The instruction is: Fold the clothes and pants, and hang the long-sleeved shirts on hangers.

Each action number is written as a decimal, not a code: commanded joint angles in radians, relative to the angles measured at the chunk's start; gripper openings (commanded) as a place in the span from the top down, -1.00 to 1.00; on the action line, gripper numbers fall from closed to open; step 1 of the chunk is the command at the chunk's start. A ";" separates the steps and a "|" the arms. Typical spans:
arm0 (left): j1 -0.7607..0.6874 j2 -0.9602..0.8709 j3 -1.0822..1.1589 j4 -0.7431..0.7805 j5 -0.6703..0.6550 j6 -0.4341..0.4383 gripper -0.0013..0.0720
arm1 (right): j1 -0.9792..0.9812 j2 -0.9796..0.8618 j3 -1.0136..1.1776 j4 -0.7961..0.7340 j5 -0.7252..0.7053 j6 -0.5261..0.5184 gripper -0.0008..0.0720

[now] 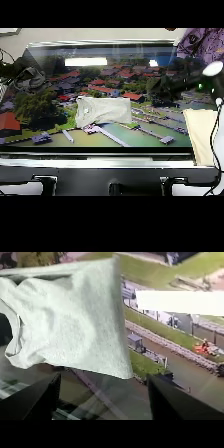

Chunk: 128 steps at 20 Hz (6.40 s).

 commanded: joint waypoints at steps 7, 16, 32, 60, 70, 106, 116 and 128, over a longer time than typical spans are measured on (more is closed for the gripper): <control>0.001 0.000 0.000 0.000 0.001 0.000 0.92 | 0.111 -0.171 -0.334 0.326 -0.257 -0.311 -0.49; 0.000 -0.003 0.000 0.000 0.000 0.001 0.91 | 0.262 -0.220 -0.334 0.418 -0.447 -0.342 -0.13; 0.000 -0.008 0.000 -0.001 0.000 0.000 0.91 | -0.051 -0.156 0.274 0.106 -0.348 0.150 0.88; 0.000 -0.008 0.000 -0.019 -0.076 0.000 0.92 | -0.352 0.142 0.356 -0.689 -0.153 0.819 0.88; 0.000 -0.008 0.000 -0.024 -0.101 0.001 0.91 | -0.352 0.154 0.353 -0.970 0.146 0.834 0.88; 0.000 -0.008 0.000 -0.072 -0.101 0.023 0.91 | -0.352 0.480 -0.606 -1.295 0.080 0.941 0.87; 0.000 -0.008 0.000 -0.072 -0.101 0.040 0.92 | -0.352 0.480 -0.570 -1.277 -0.045 0.769 -0.07; -0.257 0.208 -0.209 0.161 0.081 0.191 0.92 | 0.283 0.479 -0.351 -0.726 -0.502 0.151 0.87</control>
